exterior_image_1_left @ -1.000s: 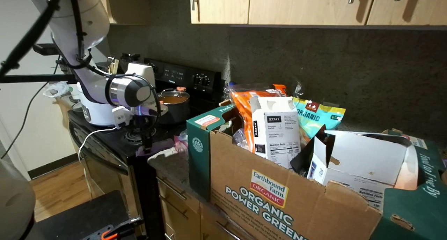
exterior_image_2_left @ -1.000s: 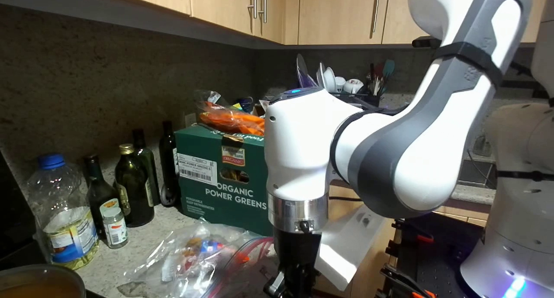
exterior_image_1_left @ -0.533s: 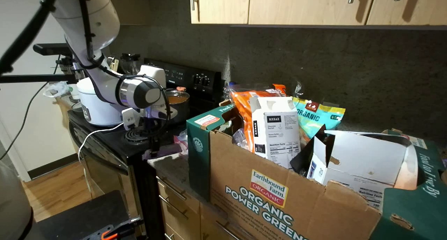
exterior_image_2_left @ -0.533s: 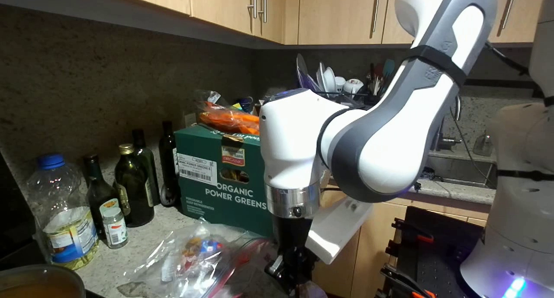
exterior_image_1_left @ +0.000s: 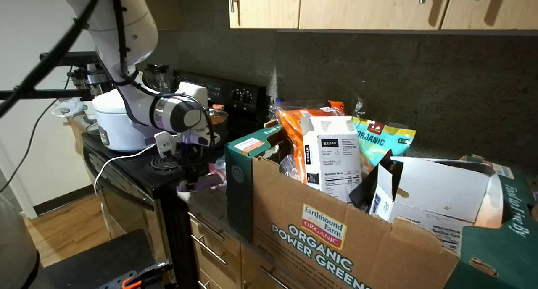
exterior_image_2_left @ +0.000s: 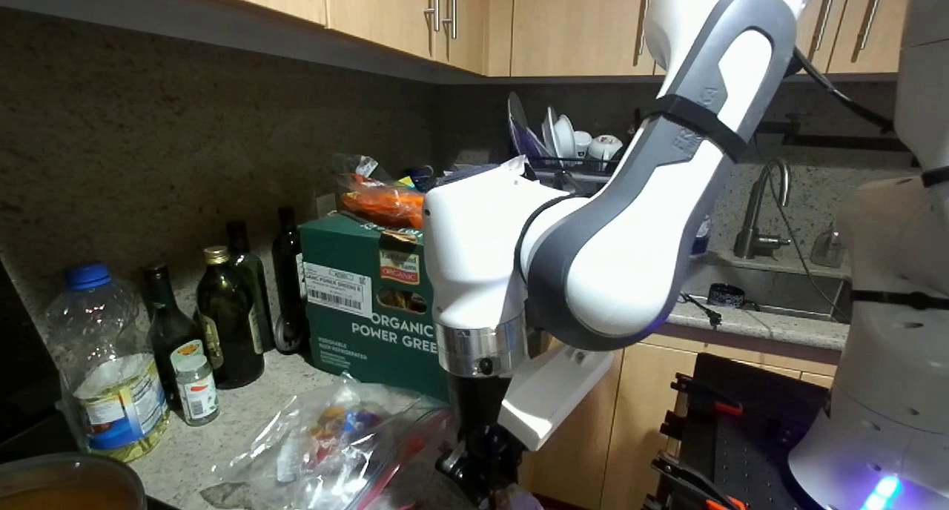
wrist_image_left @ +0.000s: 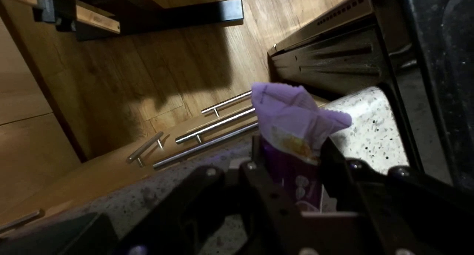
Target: Put the Ziploc bag on the counter in the box
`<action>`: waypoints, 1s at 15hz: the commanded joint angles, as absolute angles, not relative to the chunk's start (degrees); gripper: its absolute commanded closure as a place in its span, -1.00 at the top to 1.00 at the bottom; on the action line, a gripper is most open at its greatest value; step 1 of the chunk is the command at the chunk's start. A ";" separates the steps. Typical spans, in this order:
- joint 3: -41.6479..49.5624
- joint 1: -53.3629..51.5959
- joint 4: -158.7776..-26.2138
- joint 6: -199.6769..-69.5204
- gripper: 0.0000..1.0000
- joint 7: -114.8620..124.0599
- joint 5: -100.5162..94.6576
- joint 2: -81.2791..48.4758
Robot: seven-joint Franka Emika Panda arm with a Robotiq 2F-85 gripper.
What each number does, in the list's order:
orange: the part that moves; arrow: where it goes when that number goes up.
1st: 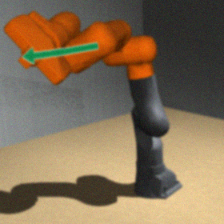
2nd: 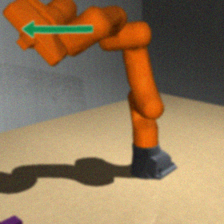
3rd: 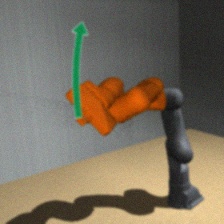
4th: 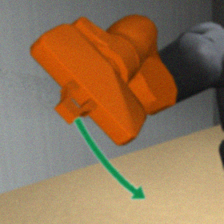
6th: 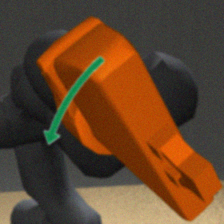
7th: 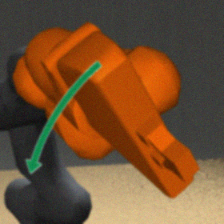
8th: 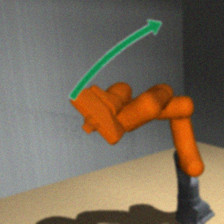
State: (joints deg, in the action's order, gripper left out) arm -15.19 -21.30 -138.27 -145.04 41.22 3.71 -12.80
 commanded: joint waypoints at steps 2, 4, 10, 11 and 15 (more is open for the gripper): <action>-15.21 -20.66 -132.93 -143.08 -0.75 37.07 5.84 -16.70; -14.82 -20.76 -130.85 -142.61 -0.75 36.50 5.66 -18.12; -13.30 -20.95 -125.72 -141.36 -0.75 35.74 5.29 -21.54; -13.02 -20.96 -124.83 -141.07 -0.75 35.77 5.25 -22.14; -11.78 -21.17 -121.66 -139.69 -0.75 36.23 4.76 -24.14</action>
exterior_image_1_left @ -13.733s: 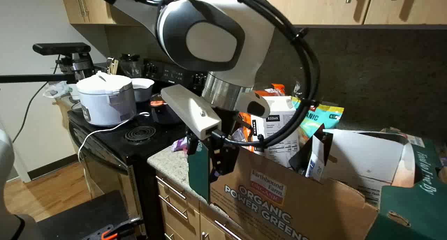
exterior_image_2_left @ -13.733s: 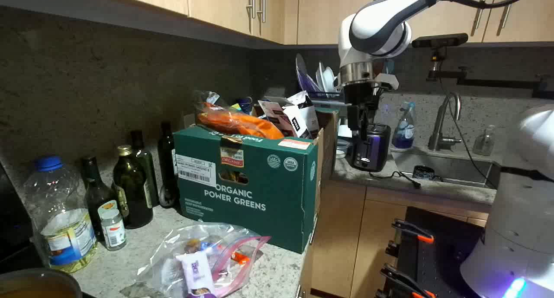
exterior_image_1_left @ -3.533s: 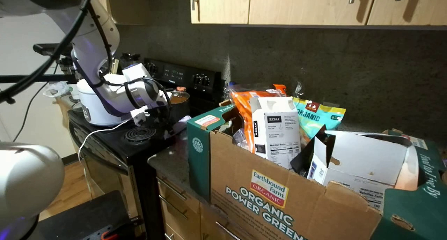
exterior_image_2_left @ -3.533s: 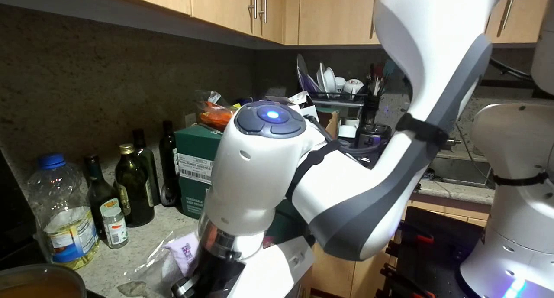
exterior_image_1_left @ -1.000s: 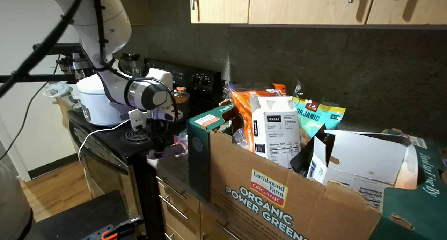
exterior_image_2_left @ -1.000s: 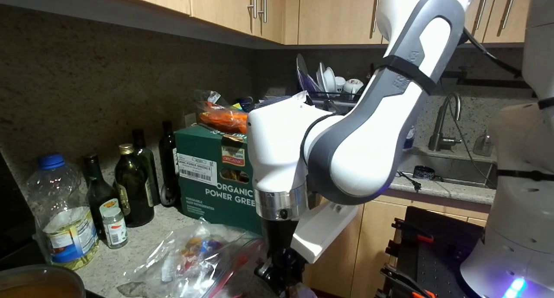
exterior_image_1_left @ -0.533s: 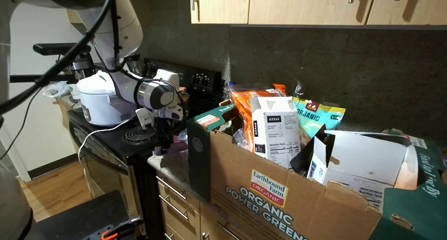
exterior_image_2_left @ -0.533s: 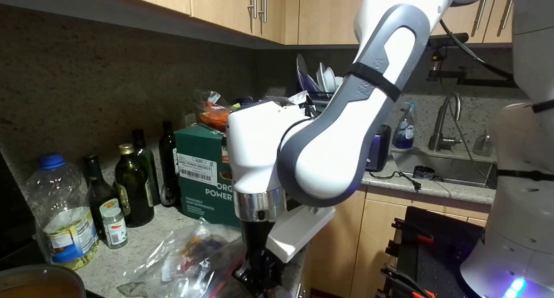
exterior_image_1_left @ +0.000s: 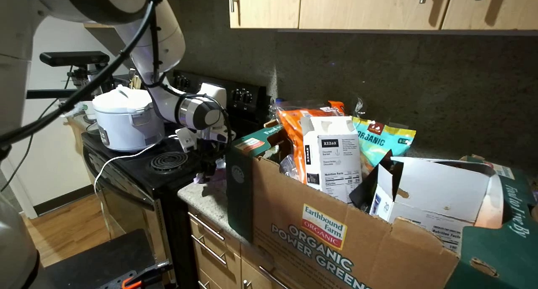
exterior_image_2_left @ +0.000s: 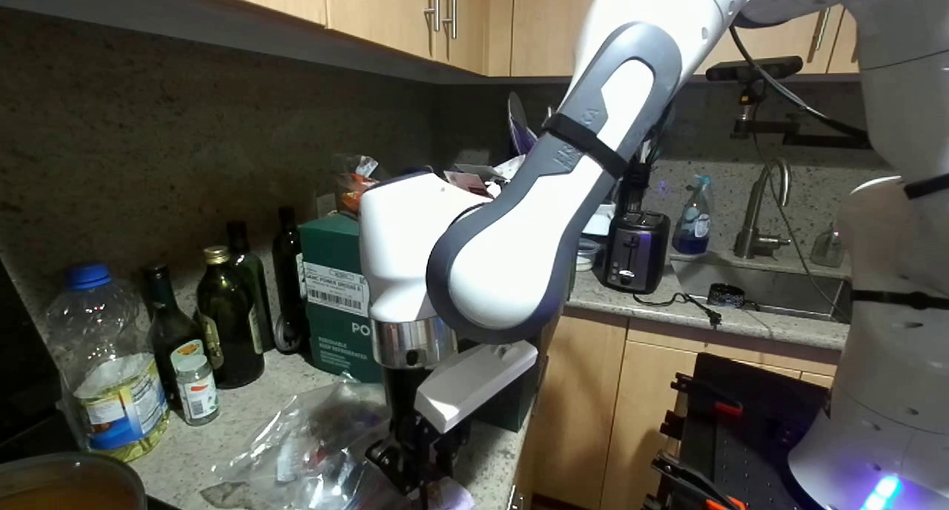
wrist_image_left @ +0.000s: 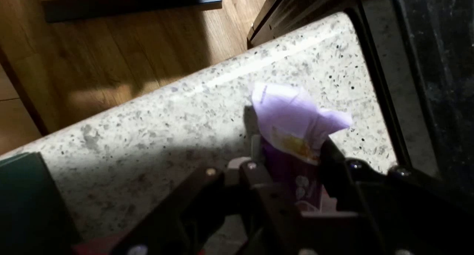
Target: Put the Ziploc bag on the counter in the box
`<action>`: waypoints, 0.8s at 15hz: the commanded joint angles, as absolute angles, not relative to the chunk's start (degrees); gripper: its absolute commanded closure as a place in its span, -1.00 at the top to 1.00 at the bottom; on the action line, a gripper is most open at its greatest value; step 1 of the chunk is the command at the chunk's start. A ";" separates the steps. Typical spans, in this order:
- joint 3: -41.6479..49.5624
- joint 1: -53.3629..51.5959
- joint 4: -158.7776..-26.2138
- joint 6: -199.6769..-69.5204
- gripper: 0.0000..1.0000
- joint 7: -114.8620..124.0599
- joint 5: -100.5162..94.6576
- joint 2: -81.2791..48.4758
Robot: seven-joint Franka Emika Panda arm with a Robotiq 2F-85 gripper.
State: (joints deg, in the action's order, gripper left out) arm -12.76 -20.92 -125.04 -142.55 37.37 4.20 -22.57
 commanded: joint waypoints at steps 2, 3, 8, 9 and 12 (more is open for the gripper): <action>-11.09 -21.49 -119.96 -138.87 -0.75 36.70 4.28 -25.07; -10.85 -21.62 -119.18 -138.42 -0.75 36.82 4.12 -25.40; -8.97 -23.07 -115.78 -137.18 -0.75 37.96 1.63 -27.16; -8.50 -23.51 -115.24 -137.04 -0.75 38.38 0.68 -27.45; -6.89 -25.10 -114.16 -137.25 -0.75 39.24 -2.71 -28.17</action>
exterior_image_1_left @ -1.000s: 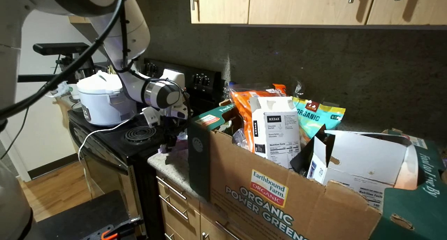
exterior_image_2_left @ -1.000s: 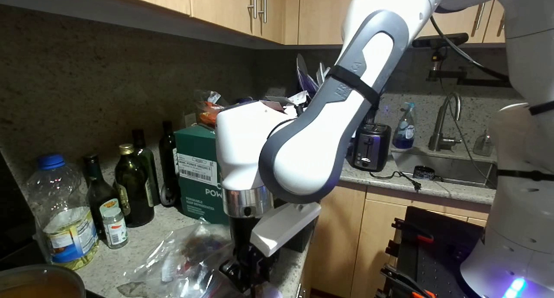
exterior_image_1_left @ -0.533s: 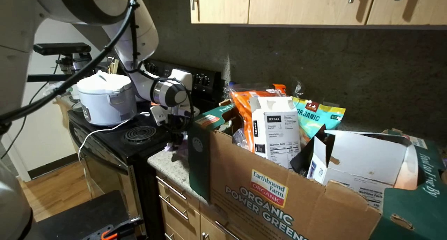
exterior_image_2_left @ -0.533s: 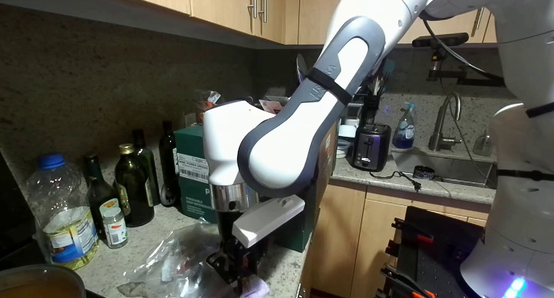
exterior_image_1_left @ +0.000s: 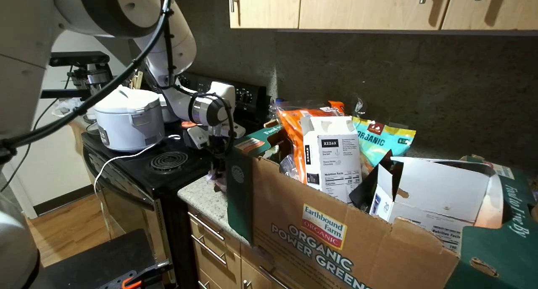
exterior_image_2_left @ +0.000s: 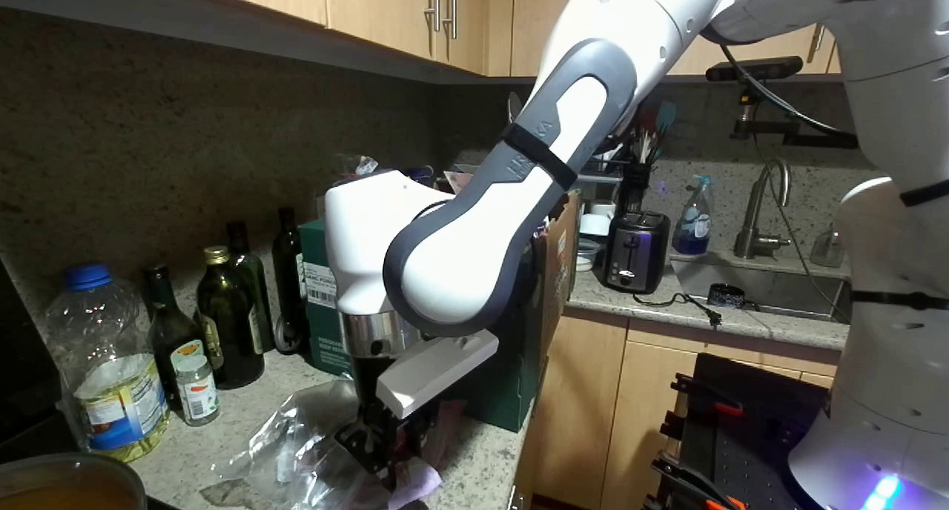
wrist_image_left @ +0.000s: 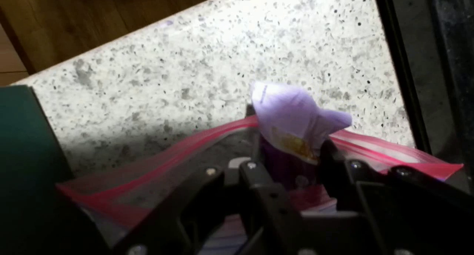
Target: Put the Ziploc bag on the counter in the box
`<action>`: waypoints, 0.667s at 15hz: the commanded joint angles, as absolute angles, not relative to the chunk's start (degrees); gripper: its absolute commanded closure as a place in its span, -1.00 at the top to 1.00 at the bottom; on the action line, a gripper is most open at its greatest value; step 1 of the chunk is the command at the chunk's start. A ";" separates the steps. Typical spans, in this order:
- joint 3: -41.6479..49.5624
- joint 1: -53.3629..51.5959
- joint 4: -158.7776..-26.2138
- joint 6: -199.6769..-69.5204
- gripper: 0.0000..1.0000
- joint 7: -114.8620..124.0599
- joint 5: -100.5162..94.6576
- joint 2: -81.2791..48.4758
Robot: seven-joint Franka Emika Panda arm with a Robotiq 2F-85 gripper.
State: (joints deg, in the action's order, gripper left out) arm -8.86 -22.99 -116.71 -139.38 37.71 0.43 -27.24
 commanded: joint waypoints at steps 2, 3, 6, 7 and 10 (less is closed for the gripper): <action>-6.13 -25.95 -113.67 -137.55 -0.75 40.08 -4.66 -28.64; -5.84 -26.26 -113.57 -137.89 -0.75 40.31 -5.42 -28.80; -5.08 -27.24 -113.26 -139.31 -0.75 41.53 -7.59 -28.89; -4.98 -27.44 -113.15 -139.53 -0.75 41.82 -8.17 -28.84; -4.33 -28.18 -112.85 -140.90 -0.75 43.26 -10.70 -28.94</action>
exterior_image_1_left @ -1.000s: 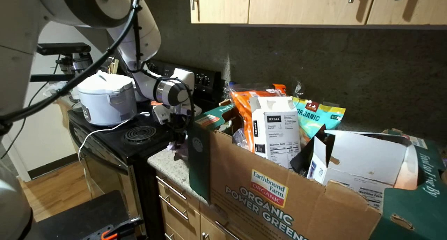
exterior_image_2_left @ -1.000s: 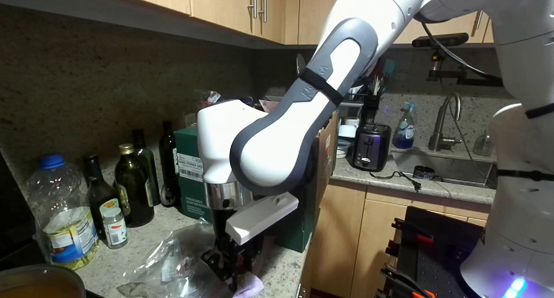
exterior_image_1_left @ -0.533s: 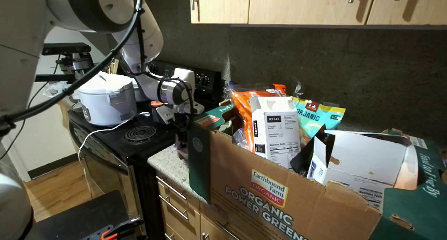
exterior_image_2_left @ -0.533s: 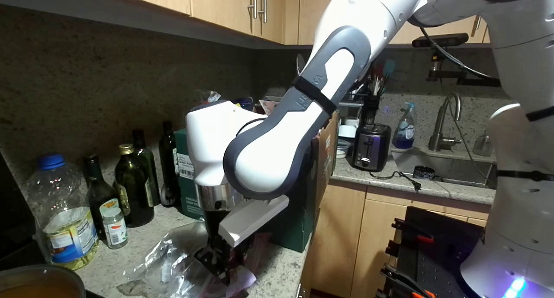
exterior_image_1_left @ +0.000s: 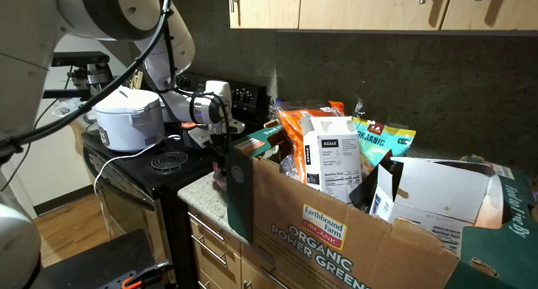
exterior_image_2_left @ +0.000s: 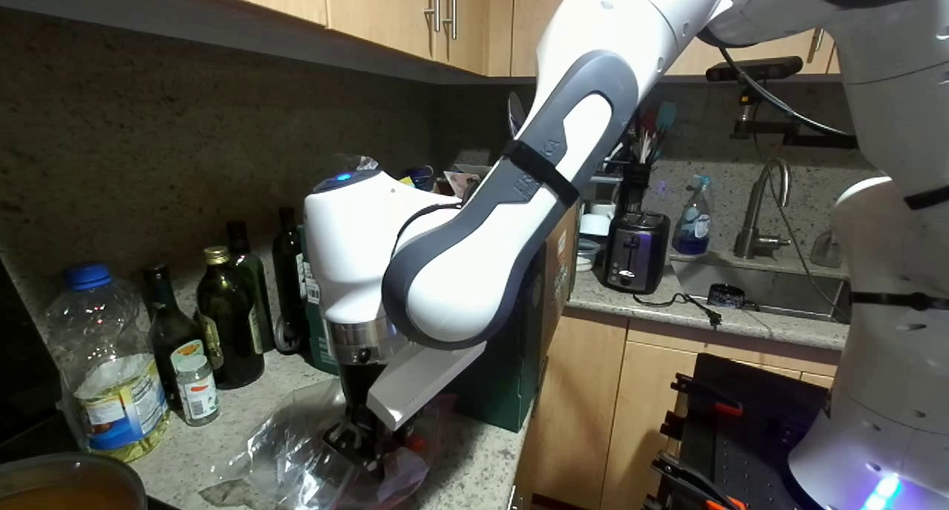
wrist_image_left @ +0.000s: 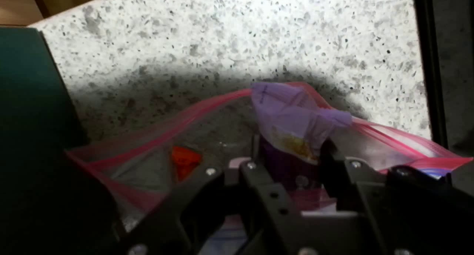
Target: Put the Ziploc bag on the counter in the box
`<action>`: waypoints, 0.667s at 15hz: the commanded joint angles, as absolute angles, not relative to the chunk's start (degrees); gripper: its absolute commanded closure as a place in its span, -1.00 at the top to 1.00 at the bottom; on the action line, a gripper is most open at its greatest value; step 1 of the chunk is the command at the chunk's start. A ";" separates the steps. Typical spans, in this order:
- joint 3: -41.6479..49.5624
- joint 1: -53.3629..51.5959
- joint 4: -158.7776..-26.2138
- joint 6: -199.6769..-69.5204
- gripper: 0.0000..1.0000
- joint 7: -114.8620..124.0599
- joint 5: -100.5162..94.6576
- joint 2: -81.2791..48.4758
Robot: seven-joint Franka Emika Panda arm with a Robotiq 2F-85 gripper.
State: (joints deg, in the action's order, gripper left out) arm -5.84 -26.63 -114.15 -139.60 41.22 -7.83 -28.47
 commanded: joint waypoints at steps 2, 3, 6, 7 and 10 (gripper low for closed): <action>-2.95 -29.33 -112.78 -142.77 -0.75 45.39 -14.24 -29.57; -2.36 -29.76 -112.94 -144.20 -0.75 46.43 -15.78 -30.22; -0.31 -31.05 -112.85 -146.86 -0.75 49.97 -19.92 -32.51; 0.47 -31.62 -112.72 -147.61 -0.75 50.99 -21.22 -33.37; 2.65 -33.42 -112.35 -149.48 -0.75 53.91 -24.12 -34.80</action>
State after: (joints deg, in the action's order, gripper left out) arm 0.03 -31.38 -113.72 -147.57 51.16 -21.20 -32.88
